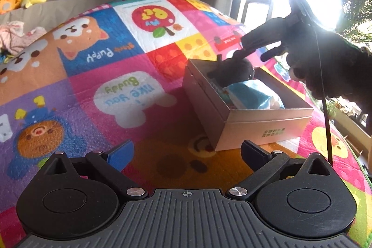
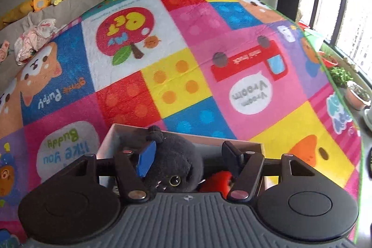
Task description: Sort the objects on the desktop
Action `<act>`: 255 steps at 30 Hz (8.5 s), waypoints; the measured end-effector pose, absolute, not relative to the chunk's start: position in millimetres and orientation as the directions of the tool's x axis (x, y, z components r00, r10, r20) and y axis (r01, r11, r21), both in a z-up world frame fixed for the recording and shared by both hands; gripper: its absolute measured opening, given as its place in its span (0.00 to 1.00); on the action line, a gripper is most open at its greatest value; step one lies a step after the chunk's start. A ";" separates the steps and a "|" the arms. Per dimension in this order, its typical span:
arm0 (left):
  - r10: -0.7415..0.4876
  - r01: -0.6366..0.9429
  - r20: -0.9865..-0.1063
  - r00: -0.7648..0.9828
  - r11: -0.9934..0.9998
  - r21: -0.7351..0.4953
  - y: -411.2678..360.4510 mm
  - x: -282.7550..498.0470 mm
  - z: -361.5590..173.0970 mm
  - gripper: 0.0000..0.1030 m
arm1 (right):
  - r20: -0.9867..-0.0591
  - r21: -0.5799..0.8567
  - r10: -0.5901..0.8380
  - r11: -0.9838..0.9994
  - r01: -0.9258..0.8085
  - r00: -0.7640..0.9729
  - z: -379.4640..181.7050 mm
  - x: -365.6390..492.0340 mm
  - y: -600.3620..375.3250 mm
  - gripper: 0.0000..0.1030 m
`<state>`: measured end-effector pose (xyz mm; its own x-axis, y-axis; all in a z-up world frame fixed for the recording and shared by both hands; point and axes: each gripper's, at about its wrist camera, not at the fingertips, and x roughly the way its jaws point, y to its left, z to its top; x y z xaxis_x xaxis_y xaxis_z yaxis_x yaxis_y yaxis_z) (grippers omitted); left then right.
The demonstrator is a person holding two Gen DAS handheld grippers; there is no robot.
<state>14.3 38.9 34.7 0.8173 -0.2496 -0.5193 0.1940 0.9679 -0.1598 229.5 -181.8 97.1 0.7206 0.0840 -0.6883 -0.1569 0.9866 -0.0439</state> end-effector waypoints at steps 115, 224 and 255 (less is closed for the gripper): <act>0.040 -0.033 -0.643 0.765 0.999 0.023 -18.7 23.0 5.2 1.00 | -0.644 0.014 0.098 0.993 -0.117 0.759 5.4 38.5 -211.7 1.00; 0.041 -0.033 -0.643 0.765 0.999 0.024 -18.3 23.1 5.3 1.00 | -0.643 0.015 0.099 0.993 -0.116 0.759 5.8 38.0 -211.6 1.00; 0.026 -0.025 -0.672 0.740 1.000 0.010 -17.1 20.5 8.2 1.00 | -0.643 0.014 0.098 0.993 -0.116 0.759 5.2 38.1 -211.7 1.00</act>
